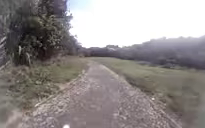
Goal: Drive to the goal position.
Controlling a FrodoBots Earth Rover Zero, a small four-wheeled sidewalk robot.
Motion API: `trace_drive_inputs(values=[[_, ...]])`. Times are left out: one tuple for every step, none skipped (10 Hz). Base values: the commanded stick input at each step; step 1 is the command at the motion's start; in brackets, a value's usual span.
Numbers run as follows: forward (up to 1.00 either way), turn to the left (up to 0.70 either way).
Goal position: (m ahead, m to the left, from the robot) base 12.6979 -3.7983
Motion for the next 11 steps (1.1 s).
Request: trace_drive_inputs(values=[[1.00, 0.03], [1.00, 0.03], [1.00, 0.03], [1.00, 0.03], [1.00, 0.03], [1.00, 0.03], [1.00, 0.03], [1.00, 0.03], [1.00, 0.03], [1.00, 0.03], [1.00, 0.03]])
